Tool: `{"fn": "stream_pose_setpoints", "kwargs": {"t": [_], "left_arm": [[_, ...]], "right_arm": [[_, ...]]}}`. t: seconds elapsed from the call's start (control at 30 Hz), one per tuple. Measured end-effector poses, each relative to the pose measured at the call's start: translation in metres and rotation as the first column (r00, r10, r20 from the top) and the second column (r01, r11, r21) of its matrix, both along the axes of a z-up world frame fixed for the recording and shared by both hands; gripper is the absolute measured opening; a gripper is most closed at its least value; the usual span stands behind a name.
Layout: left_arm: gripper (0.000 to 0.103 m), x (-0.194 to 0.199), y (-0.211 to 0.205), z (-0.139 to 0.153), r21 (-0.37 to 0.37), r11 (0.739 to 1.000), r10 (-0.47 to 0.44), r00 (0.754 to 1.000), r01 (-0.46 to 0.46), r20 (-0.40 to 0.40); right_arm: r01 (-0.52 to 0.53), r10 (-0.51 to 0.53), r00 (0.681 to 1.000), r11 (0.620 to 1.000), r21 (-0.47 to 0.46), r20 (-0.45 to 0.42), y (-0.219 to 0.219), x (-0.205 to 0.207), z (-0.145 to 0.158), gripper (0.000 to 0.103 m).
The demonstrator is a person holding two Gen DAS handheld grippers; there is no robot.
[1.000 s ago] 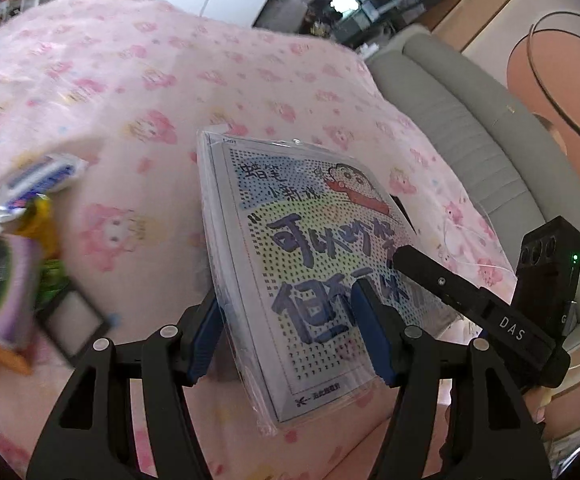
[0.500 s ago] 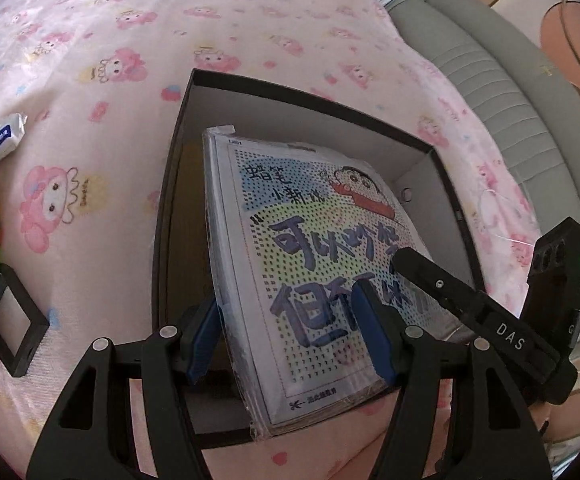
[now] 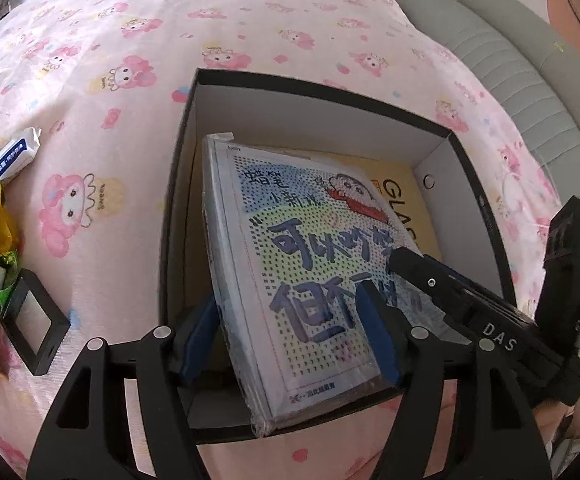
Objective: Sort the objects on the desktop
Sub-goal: 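Lower the drawing pad into the DAPHNE box beside the GLASS PRO box, then open the left gripper and press the pad flat inside the box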
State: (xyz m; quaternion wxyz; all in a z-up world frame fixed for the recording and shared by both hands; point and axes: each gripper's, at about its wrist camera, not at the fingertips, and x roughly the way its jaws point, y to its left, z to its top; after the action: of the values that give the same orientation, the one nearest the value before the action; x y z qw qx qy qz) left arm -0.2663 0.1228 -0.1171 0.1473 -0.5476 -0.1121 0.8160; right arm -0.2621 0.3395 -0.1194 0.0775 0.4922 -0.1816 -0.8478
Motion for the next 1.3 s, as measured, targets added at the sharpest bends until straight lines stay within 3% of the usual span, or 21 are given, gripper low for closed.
{"fn": "stream_pose_setpoints", "kwargs": {"t": [0.23, 0.37, 0.5, 0.77, 0.93, 1.13, 1.3], "left_arm": [[0.067, 0.008, 0.006, 0.017, -0.085, 0.996, -0.012, 0.996, 0.004, -0.091], [0.063, 0.003, 0.017, 0.008, -0.08, 0.996, -0.055, 0.997, 0.051, -0.055], [0.053, 0.0, 0.028, -0.01, -0.121, 0.989, -0.082, 0.997, 0.083, 0.015], [0.052, 0.001, 0.041, -0.019, -0.194, 0.968, -0.145, 0.987, 0.157, 0.073], [0.052, -0.007, 0.048, -0.026, -0.265, 0.95, -0.15, 0.986, 0.164, 0.074], [0.052, 0.005, 0.045, -0.016, -0.183, 0.961, -0.192, 0.975, 0.21, 0.108], [0.053, 0.009, 0.049, -0.014, -0.201, 0.934, -0.263, 0.949, 0.295, 0.172]], "right_arm": [[0.009, -0.009, 1.0, 1.0, -0.008, 0.007, 0.003, -0.001, -0.001, 0.051], [-0.01, 0.009, 1.0, 0.999, 0.035, 0.019, -0.004, -0.003, -0.004, 0.051], [-0.03, 0.03, 0.999, 0.999, 0.01, 0.019, -0.004, -0.002, -0.004, 0.051], [-0.029, 0.029, 1.0, 0.999, -0.041, -0.006, 0.003, 0.006, 0.007, 0.051], [-0.053, 0.053, 0.999, 0.999, -0.012, 0.011, -0.005, 0.006, 0.004, 0.051], [-0.025, 0.025, 1.0, 0.999, -0.047, -0.005, 0.005, 0.009, 0.011, 0.051], [0.002, -0.002, 1.0, 1.0, -0.005, -0.011, 0.008, 0.011, 0.016, 0.051]]}}
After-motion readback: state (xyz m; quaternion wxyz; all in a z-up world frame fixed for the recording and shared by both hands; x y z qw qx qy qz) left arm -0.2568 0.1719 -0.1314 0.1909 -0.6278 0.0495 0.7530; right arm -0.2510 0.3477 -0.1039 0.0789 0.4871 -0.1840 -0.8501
